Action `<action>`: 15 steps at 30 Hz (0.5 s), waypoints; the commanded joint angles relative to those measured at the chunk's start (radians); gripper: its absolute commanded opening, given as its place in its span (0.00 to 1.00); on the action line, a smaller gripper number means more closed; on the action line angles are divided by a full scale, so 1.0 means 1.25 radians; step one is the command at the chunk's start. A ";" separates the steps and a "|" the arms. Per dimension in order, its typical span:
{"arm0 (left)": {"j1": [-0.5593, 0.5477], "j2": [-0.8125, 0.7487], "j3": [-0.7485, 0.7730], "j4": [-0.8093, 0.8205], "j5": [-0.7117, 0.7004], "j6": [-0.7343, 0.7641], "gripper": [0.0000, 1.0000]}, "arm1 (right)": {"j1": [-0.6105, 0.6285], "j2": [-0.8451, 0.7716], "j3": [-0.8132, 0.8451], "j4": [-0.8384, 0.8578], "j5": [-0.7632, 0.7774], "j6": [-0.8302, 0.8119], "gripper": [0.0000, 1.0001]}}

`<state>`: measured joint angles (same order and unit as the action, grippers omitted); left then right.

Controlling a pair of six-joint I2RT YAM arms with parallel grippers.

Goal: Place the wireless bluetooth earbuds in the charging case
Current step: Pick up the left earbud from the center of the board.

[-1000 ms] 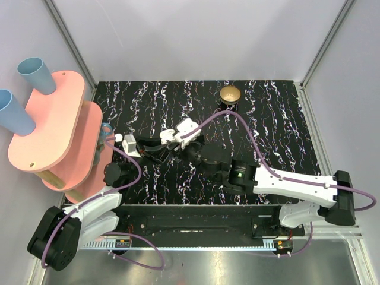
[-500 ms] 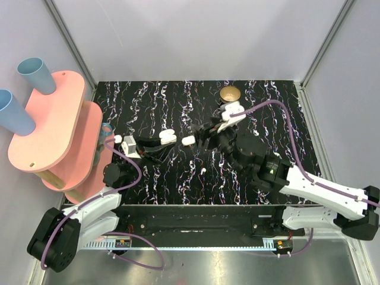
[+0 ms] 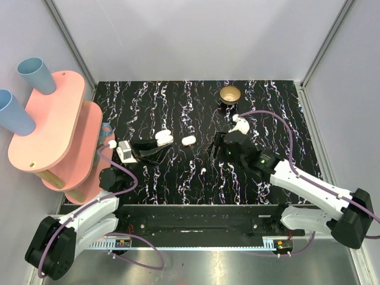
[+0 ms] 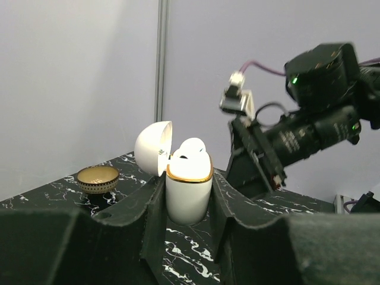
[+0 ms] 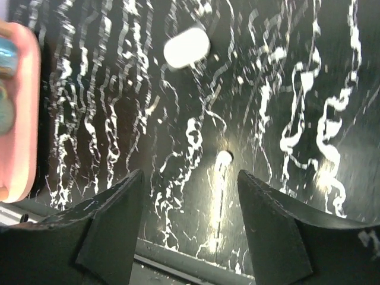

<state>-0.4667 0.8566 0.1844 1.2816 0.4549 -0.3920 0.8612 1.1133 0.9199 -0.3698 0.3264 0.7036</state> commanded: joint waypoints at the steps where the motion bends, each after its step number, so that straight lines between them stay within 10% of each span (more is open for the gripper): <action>1: 0.003 -0.010 -0.003 0.276 -0.022 0.018 0.00 | -0.003 0.058 -0.018 -0.061 -0.033 0.217 0.72; 15: 0.003 -0.035 -0.021 0.266 -0.039 0.044 0.00 | -0.004 0.168 0.129 -0.249 0.151 0.213 1.00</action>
<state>-0.4667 0.8410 0.1661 1.2812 0.4404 -0.3779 0.8612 1.3514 1.0149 -0.6147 0.3866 0.9287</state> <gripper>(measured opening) 0.336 0.994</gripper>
